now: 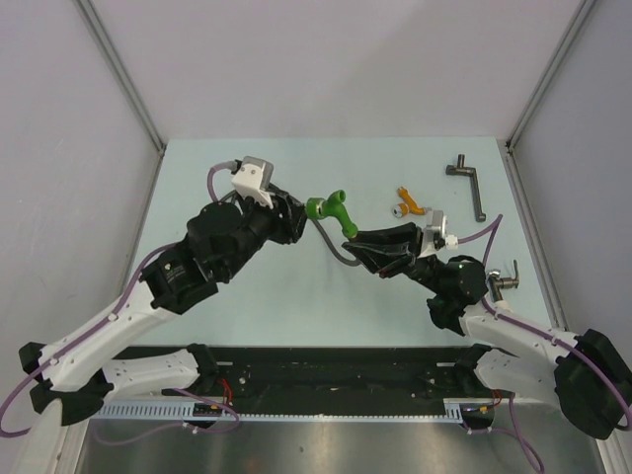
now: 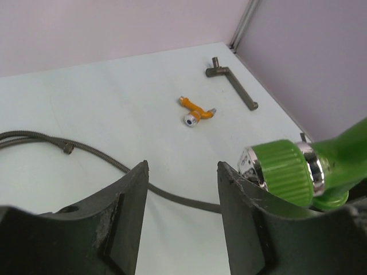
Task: Install the water faucets
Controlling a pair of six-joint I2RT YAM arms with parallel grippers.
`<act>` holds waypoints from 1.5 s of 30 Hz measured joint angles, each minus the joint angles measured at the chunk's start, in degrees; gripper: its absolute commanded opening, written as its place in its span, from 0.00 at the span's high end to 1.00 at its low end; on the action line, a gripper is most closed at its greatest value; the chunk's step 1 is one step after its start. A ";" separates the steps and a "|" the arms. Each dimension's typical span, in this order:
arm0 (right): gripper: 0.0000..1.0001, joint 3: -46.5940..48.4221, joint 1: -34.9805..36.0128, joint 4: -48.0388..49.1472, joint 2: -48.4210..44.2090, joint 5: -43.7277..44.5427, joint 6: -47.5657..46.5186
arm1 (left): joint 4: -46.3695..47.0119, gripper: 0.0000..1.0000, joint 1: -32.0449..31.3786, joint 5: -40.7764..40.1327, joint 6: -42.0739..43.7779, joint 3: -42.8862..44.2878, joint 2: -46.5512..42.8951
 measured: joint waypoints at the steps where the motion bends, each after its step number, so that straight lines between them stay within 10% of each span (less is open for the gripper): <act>1: 1.00 0.00 -0.07 0.31 0.07 -0.37 0.13 | 0.70 0.45 0.42 0.79 -0.04 0.00 0.11; 33: 1.00 1.31 -0.61 4.00 6.25 -10.47 4.11 | 8.13 0.30 8.46 33.00 -1.40 9.70 16.70; 45: 1.00 1.46 -1.09 0.79 3.32 -9.42 1.29 | 1.01 0.09 14.78 24.92 2.49 13.97 11.04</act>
